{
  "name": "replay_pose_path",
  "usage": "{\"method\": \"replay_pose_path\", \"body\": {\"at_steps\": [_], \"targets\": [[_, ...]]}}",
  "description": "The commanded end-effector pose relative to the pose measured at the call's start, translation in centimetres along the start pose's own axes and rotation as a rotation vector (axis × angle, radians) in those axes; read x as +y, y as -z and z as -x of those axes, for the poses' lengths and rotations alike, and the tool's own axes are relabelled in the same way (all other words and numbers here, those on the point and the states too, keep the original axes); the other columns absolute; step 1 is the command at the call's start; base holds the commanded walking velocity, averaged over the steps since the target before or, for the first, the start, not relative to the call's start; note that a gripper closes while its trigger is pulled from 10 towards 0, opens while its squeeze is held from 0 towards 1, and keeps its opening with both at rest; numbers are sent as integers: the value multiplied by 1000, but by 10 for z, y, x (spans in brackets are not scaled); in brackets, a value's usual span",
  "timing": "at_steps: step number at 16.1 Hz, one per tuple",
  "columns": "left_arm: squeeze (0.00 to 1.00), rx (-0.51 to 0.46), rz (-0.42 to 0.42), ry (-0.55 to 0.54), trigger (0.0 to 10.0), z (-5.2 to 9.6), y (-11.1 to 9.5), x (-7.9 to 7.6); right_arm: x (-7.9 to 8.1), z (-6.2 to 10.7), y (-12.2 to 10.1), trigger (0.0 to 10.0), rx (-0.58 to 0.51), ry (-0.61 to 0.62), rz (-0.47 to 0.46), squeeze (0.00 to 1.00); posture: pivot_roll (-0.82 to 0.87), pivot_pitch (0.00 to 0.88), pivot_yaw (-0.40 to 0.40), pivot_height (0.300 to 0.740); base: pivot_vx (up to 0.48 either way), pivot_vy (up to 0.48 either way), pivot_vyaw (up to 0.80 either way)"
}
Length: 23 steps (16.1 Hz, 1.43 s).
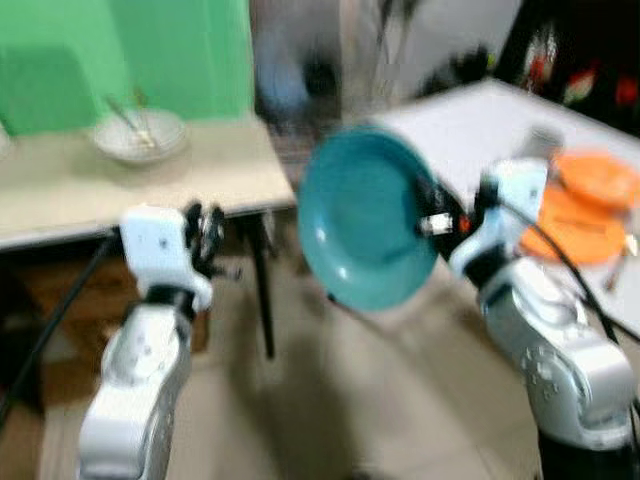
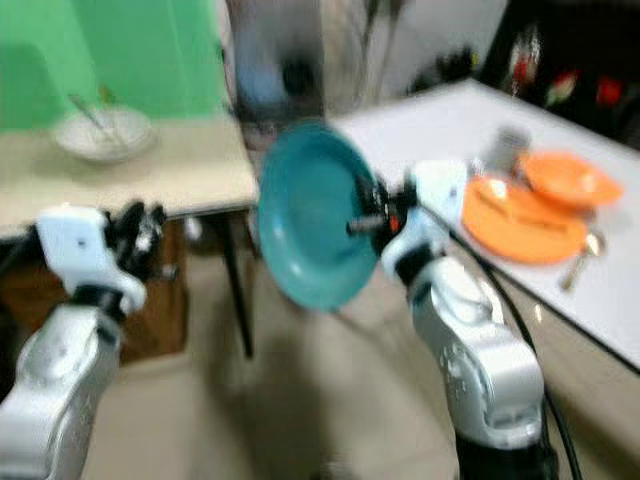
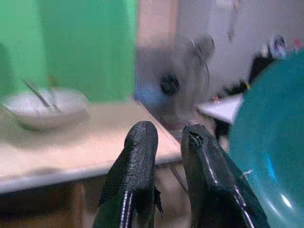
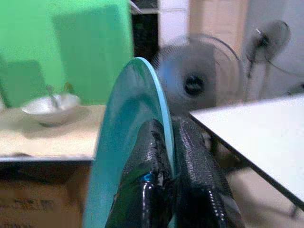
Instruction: Setting the table
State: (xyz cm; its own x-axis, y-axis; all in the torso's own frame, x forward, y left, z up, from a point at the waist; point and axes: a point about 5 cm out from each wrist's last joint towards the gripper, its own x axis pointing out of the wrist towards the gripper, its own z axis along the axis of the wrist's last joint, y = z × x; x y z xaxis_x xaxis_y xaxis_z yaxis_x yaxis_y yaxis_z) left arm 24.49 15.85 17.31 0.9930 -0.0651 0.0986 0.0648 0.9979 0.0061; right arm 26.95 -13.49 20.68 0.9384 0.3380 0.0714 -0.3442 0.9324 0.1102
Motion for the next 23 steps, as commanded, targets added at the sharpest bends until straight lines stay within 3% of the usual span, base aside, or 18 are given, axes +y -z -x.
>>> {"method": "replay_pose_path", "body": {"at_steps": [1,6,10,17,20,23], "targets": [[0,-17,-24,-4,10000,1,-5,1,0,-1,-2,10000,-1,4,7,0,-74,0,-59,740,0,0,-781],[0,-6,-20,-32,10000,9,-4,5,1,-3,2,10000,17,-11,-7,0,-53,0,-77,740,0,0,-765],[0,-1,-17,-28,10000,8,-4,5,0,-1,2,10000,19,-11,-21,0,-60,0,-67,740,0,0,-755],[0,15,5,1,10000,6,-2,0,-18,4,1,10000,26,105,-40,0,-78,0,-46,740,0,0,-746],[0,20,-80,2,10000,5,-1,3,-24,5,1,10000,23,157,-33,0,-57,0,-54,740,0,0,-708],[0,2,-91,17,10000,6,-8,6,-22,7,10,10000,34,139,-55,0,-42,0,-49,740,0,0,-763]]}}
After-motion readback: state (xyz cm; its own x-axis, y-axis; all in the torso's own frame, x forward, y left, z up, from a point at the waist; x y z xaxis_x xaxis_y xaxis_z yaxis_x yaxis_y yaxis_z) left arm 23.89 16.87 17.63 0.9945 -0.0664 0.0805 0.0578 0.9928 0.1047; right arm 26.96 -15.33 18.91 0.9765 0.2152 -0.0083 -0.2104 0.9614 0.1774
